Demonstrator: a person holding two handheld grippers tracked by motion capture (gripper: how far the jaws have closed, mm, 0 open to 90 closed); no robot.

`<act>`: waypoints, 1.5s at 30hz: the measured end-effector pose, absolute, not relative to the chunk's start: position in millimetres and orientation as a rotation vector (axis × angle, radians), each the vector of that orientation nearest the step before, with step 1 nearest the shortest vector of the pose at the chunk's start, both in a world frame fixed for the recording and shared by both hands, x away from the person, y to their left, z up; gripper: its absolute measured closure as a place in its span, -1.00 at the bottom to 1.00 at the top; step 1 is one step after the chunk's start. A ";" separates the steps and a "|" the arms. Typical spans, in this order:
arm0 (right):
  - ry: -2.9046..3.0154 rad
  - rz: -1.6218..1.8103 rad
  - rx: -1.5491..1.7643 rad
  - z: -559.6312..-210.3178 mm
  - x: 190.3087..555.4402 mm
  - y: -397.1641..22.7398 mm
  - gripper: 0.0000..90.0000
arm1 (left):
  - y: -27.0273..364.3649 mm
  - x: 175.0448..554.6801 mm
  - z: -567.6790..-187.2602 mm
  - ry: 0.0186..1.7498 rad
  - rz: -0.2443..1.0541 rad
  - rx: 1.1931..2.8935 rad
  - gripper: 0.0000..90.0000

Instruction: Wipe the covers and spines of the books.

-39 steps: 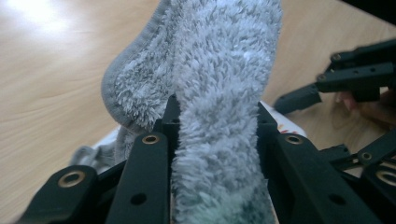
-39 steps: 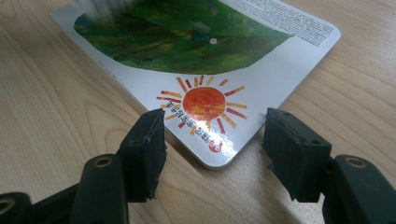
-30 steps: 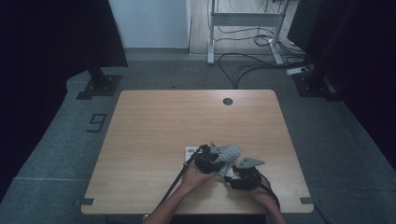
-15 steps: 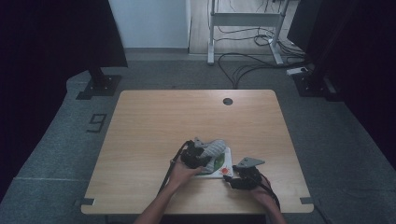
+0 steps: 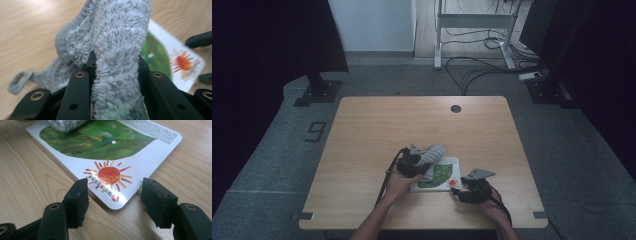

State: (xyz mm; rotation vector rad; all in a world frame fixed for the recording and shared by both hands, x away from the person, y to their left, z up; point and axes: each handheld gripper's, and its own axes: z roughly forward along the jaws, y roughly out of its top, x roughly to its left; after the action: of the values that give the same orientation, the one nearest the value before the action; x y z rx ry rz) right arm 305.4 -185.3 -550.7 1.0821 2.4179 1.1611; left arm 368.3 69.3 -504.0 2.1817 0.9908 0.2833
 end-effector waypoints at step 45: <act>2.410 1.181 1.094 -551.5 306.7 -187.3 -0.16 | 70.6 390.6 -511.0 1.069 0.256 2.184 0.49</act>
State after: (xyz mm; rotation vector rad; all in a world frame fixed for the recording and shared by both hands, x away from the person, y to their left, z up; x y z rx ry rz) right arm 306.7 -187.3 -551.5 1.0935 2.4098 1.1811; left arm 390.6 70.6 -511.0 2.1838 1.0695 0.2562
